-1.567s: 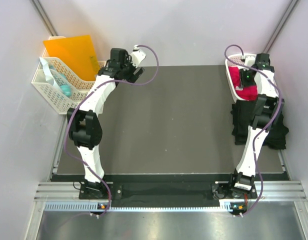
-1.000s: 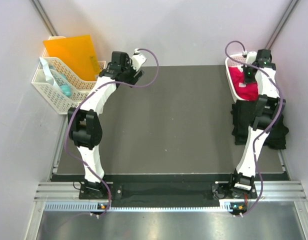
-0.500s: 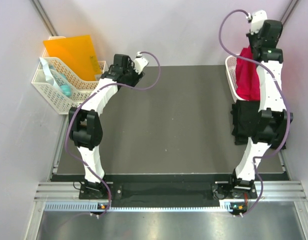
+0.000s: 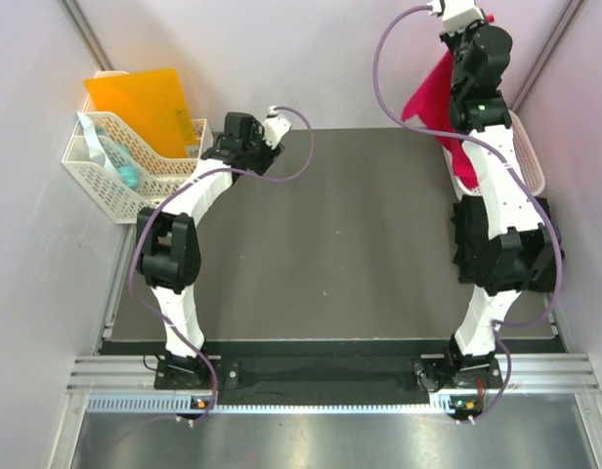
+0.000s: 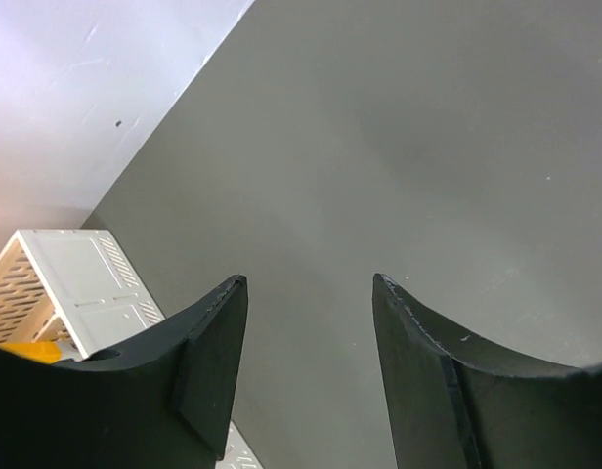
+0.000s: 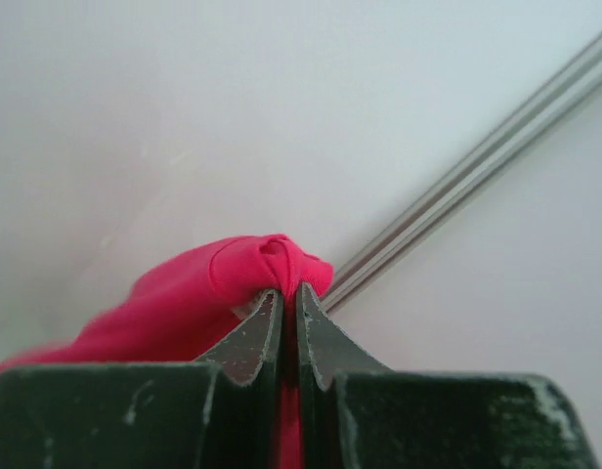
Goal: Fold and stack the t-shirts
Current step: Move the tshirt to the center of the board
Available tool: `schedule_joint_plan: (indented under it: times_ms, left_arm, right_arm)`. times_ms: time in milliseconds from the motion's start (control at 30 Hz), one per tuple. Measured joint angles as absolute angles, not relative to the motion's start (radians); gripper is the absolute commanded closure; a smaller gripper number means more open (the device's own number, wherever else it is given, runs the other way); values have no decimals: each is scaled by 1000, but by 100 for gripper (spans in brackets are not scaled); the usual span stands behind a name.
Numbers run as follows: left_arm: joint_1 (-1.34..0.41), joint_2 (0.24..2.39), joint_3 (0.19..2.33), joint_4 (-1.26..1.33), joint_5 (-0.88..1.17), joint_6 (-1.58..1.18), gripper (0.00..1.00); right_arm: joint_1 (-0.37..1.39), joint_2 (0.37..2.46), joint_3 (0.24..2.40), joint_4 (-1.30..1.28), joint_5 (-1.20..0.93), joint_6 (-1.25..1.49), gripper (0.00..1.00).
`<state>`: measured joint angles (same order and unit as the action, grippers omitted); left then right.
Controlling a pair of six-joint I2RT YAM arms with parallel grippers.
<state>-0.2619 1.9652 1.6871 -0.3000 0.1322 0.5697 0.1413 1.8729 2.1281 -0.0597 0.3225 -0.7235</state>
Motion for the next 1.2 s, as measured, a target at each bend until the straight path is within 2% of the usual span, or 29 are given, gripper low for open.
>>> schedule_joint_plan:
  times_ms: [367,567,967,1200]
  left_arm:
    - [-262,1958,1631,-197,63,529,44]
    - [-263,1953,1616,-148,35,504,44]
    - [-276,1941,1595,-96,32,477,46]
    - [-277,1899,1524,-55,20,469,46]
  right_arm:
    - [248,1862,2239,252,371,-878,100]
    - [308,1765,2123,380,271,-907,100]
    - [485,1737,2012,273,45,-876,100]
    - [559,1781,2072,263,1,-910,100]
